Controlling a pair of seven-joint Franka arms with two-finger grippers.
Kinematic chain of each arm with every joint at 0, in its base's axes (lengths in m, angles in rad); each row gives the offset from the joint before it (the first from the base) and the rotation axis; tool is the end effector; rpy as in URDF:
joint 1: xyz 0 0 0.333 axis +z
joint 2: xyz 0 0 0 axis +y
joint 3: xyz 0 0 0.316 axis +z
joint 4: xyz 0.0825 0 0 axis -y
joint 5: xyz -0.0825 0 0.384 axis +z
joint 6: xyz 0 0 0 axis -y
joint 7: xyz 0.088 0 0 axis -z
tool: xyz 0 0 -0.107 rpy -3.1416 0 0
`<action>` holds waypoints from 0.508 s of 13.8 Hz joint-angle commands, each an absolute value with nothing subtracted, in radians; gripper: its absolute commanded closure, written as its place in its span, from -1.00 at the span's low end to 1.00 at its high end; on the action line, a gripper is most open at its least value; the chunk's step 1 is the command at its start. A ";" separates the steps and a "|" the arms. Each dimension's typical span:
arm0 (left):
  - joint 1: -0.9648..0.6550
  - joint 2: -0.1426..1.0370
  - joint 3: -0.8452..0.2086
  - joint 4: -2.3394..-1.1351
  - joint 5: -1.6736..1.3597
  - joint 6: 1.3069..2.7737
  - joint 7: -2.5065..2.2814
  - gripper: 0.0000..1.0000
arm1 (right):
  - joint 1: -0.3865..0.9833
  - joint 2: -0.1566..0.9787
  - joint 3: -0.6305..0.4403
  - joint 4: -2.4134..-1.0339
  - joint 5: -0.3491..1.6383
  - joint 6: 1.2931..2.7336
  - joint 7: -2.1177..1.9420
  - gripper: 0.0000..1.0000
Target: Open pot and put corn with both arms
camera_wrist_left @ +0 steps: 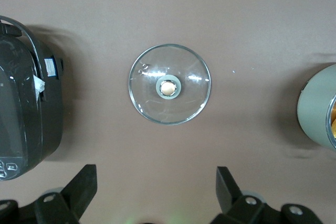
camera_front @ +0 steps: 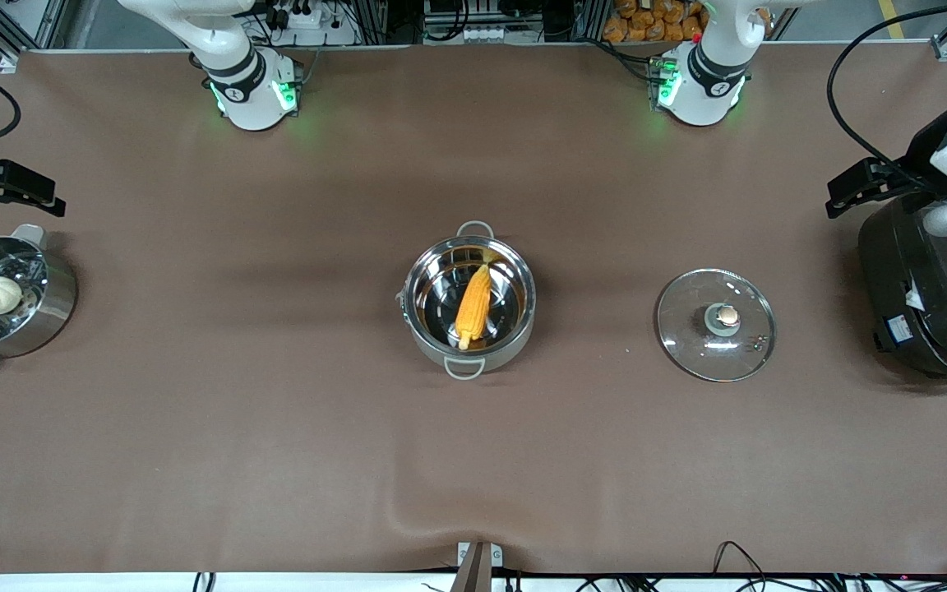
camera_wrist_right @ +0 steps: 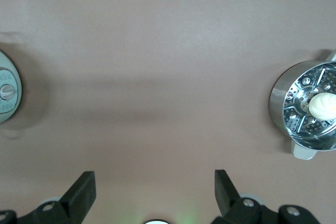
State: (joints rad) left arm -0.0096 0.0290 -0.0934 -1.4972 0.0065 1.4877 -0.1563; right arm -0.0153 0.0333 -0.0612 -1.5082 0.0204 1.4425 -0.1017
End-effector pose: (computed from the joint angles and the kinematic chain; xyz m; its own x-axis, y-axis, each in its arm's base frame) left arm 0.5526 -0.0555 0.6358 0.9979 0.0538 -0.0373 0.0535 -0.9985 -0.0097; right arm 0.5500 -0.0391 0.6247 0.9950 0.0280 -0.0964 0.0254 -0.9993 -0.0283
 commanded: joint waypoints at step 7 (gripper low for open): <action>-0.012 0.031 -0.091 -1.491 0.002 1.494 -0.166 -1.00 | -0.025 0.020 -0.052 -1.508 0.006 1.431 -0.087 -1.00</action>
